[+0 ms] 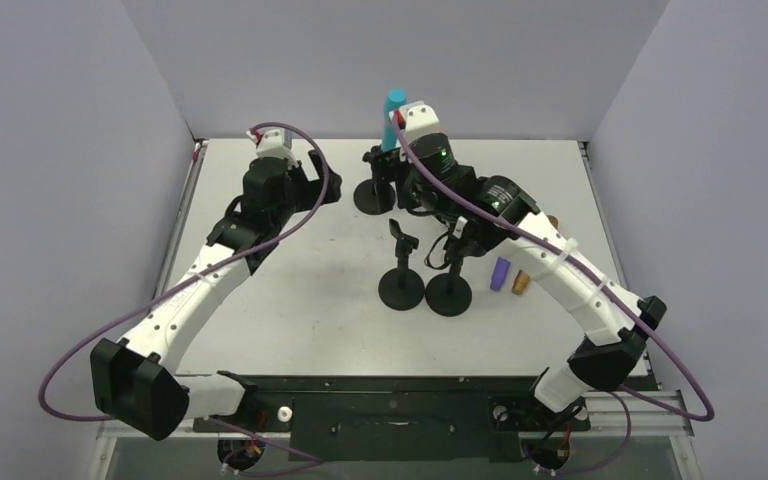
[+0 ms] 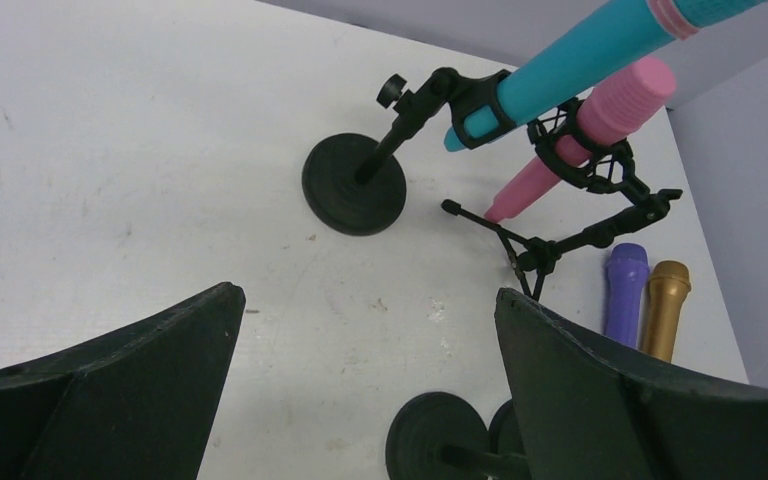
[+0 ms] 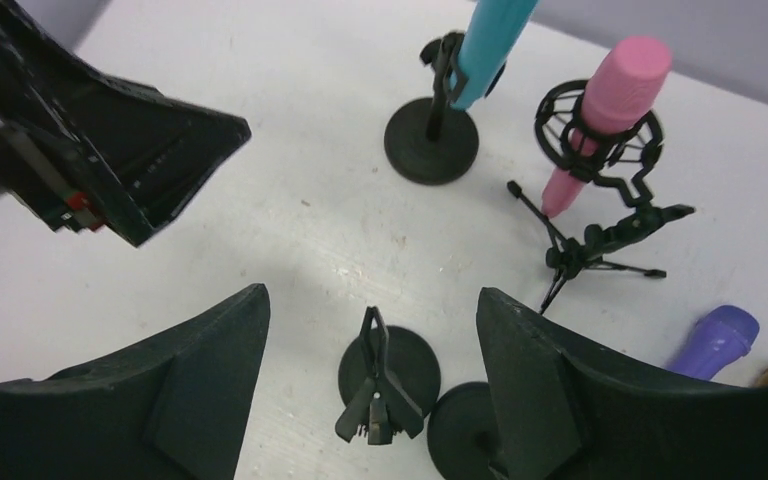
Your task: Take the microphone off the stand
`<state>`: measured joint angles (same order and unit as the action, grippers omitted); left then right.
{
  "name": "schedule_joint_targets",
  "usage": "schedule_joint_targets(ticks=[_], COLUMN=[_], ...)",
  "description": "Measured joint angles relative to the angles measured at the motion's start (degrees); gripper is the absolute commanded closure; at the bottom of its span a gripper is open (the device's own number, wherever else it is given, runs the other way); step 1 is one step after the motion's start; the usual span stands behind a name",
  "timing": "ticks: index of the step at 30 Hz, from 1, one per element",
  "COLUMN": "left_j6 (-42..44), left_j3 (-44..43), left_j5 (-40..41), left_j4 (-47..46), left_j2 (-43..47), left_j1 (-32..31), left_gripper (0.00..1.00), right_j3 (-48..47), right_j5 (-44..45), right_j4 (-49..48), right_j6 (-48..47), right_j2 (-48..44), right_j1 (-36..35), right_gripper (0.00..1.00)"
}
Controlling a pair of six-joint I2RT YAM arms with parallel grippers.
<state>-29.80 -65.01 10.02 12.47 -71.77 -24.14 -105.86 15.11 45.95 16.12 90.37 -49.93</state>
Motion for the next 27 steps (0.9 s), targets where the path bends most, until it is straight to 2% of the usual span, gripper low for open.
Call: schedule_joint_targets(ticks=[7, 12, 20, 27], left_j6=[0.7, 1.3, 2.2, 3.2], left_j3=[-3.6, -3.5, 1.5, 2.8], left_j5=[0.0, 0.0, 0.0, 0.0], left_j4=[-2.3, -2.0, -0.3, 1.8], left_j2=[-4.3, -3.8, 4.0, 8.1], left_j1=[-0.6, -0.6, -0.4, 0.1], left_gripper=[0.04, 0.04, 0.04, 0.04], right_j3=[-3.6, -7.9, -13.0, -15.1], right_j5=[-0.4, -2.3, -4.2, -4.2], right_j4=[-8.2, -12.2, -14.6, -14.7], right_j6=[-0.7, -2.3, -5.1, -5.6], right_j2=[-1.2, 3.4, 12.4, 16.0], right_j1=[6.9, 11.0, 11.7, 12.3], right_gripper=[0.27, 0.26, 0.25, 0.24])
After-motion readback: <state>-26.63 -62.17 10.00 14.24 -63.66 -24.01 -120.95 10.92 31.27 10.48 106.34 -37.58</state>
